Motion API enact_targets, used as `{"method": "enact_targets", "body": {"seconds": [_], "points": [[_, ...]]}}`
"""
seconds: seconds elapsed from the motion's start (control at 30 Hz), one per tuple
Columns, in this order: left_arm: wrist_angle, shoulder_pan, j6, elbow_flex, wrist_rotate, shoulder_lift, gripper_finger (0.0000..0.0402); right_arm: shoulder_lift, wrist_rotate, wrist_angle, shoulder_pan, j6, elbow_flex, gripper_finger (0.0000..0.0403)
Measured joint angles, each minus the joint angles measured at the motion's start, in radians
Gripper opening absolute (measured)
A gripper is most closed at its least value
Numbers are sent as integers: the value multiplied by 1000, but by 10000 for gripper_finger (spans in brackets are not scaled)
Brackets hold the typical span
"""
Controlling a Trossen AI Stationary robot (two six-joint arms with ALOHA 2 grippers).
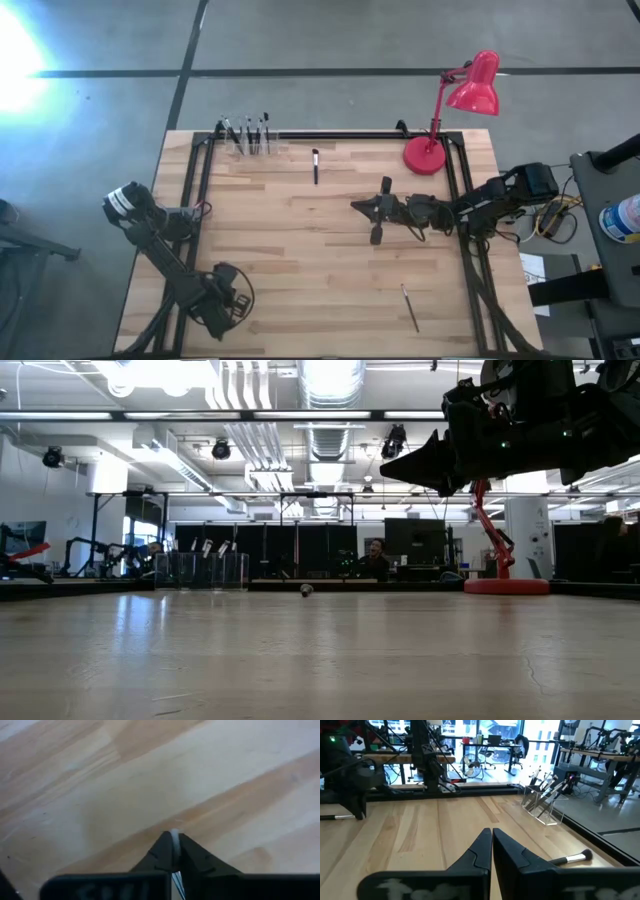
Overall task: Pick & Place Makeup Brushes
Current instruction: Put the blush brush into the transparent organizer
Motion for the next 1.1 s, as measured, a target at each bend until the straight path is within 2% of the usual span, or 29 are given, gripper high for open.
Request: {"method": "enact_targets", "body": {"seconds": [0.07, 0.17, 0.4, 0.53, 0.67, 0.77, 0.87, 0.97, 1.1], "points": [[-15, 0, 27, 18, -6, 0, 9, 0, 0, 0, 0, -3, 0, 8], [-67, 3, 80, 50, -86, -9, 8, 0, 0, 0, 0, -3, 0, 8], [-80, 69, 303, 71, -477, -58, 3, 0, 1, 0, 0, -8, 0, 8], [61, 176, 613, 55, -640, -82, 2, 0, 2, 0, 0, -10, 0, 8], [402, 314, 1057, 25, -727, -96, 2, 0, 1, -1, 0, -10, 0, 8], [780, 413, 1412, -30, -705, -99, 1, 0, -5, -18, 3, 6, 0, 8], [1167, 507, 1681, -106, -561, -99, 1, 0, -9, -25, 21, 25, 0, 8], [1466, 591, 1820, -190, -450, -99, 1, 0, -26, -21, 48, 50, 0, 9], [1689, 675, 1919, -259, -390, -100, 1, 0, -87, -16, 83, 84, 11, 15]]}}
